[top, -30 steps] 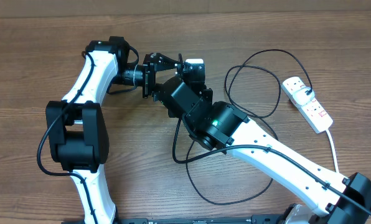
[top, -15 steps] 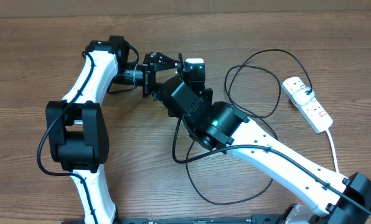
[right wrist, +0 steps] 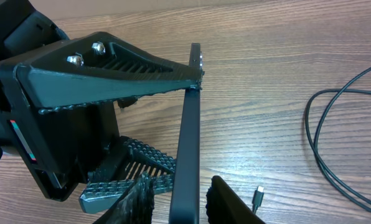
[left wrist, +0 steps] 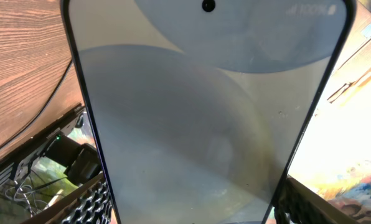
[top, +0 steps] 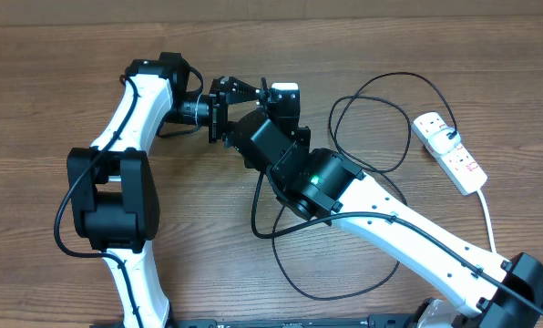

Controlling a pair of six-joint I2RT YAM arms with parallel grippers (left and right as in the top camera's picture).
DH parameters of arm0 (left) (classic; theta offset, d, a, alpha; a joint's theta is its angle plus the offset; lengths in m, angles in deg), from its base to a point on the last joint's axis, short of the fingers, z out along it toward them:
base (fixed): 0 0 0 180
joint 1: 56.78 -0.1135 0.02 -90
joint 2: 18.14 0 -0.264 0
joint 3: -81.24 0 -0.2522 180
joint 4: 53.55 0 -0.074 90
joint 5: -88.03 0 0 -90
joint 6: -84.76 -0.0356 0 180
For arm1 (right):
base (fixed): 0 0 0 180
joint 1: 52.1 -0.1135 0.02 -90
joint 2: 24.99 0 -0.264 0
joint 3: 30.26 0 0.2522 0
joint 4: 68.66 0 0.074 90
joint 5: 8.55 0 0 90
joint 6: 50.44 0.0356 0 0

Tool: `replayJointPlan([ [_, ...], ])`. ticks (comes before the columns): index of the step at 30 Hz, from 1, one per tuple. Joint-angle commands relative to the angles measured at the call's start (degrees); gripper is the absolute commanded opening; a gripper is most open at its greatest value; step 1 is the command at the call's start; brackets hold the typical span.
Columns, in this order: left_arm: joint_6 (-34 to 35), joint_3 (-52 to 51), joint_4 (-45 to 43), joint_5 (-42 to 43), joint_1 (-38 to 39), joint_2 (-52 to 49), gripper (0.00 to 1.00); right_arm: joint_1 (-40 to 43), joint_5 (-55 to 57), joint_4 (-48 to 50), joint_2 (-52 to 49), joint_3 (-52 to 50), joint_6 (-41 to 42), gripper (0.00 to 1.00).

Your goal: Plug charger to phone and switch on socket

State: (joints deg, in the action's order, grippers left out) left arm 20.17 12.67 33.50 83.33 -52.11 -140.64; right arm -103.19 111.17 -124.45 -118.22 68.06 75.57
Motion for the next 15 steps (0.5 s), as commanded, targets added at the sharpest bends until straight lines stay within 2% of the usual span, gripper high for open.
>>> replayJointPlan([
  [1, 0.59, 1.73, 0.2, 3.28, -0.15, 0.04, 0.7, -0.28, 1.33, 0.22, 0.07, 1.77, 0.0, 0.28],
  [15, 1.66, 1.73, 0.2, 3.28, -0.15, 0.04, 0.7, -0.28, 1.03, -0.28, 0.04, 1.77, 0.02, 0.22],
])
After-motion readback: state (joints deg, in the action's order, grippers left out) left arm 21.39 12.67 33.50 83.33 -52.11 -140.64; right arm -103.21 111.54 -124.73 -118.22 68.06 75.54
